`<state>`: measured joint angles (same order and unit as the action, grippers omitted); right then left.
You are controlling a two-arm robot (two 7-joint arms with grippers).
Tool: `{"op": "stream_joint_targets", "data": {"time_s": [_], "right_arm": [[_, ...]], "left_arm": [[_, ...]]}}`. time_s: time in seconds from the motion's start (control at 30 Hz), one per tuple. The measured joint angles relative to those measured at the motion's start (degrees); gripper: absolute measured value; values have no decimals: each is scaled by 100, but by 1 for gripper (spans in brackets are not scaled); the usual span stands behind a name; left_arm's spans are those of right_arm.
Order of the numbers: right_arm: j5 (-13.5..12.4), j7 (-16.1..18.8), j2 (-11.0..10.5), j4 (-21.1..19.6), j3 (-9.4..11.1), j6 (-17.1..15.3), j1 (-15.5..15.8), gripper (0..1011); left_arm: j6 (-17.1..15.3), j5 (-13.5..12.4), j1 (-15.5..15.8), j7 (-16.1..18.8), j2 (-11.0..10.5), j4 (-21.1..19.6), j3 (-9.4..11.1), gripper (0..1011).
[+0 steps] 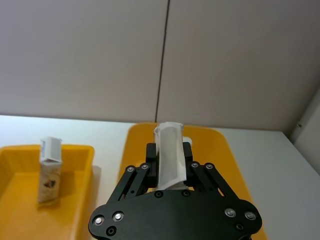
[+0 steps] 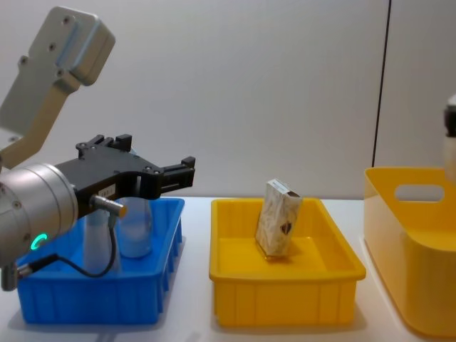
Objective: Bimanual collaborative sorting of washing and personal care products
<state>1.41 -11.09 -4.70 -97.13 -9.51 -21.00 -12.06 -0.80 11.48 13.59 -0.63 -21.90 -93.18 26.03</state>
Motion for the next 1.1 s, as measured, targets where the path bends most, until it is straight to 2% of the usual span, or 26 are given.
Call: {"op": "stream_joint_targets", "data": {"time_s": [0.1,0.2,0.3,0.6,0.67,0.73,0.8,0.87,0.9,0.93,1.1], "right_arm": [[-58,17,-21,-34,108,-118,81,230],[-120,61,-39,-39,208,-218,147,141],[-168,111,-52,-24,279,-286,185,111],[-213,209,-88,123,421,-345,224,408],[-213,217,-94,140,434,-345,225,499],[-211,231,-99,164,449,-346,226,544],[-206,247,-103,178,459,-345,226,646],[-201,256,-106,184,466,-344,226,688],[-195,266,-109,188,472,-341,226,747],[-192,271,-110,189,475,-339,226,747],[-181,326,-113,178,490,-262,247,891]], "left_arm": [[0,0,0,0,0,0,0,1001],[0,0,0,0,0,0,0,1001],[0,0,0,0,0,0,0,1001],[0,0,0,0,0,0,0,1001],[0,0,0,0,0,0,0,1001],[0,0,0,0,0,0,0,1001],[0,0,0,0,0,0,0,1001],[0,0,0,0,0,0,0,1001],[0,0,0,0,0,0,0,1001],[0,0,0,0,0,0,0,1001],[0,0,0,0,0,0,0,1001]]}}
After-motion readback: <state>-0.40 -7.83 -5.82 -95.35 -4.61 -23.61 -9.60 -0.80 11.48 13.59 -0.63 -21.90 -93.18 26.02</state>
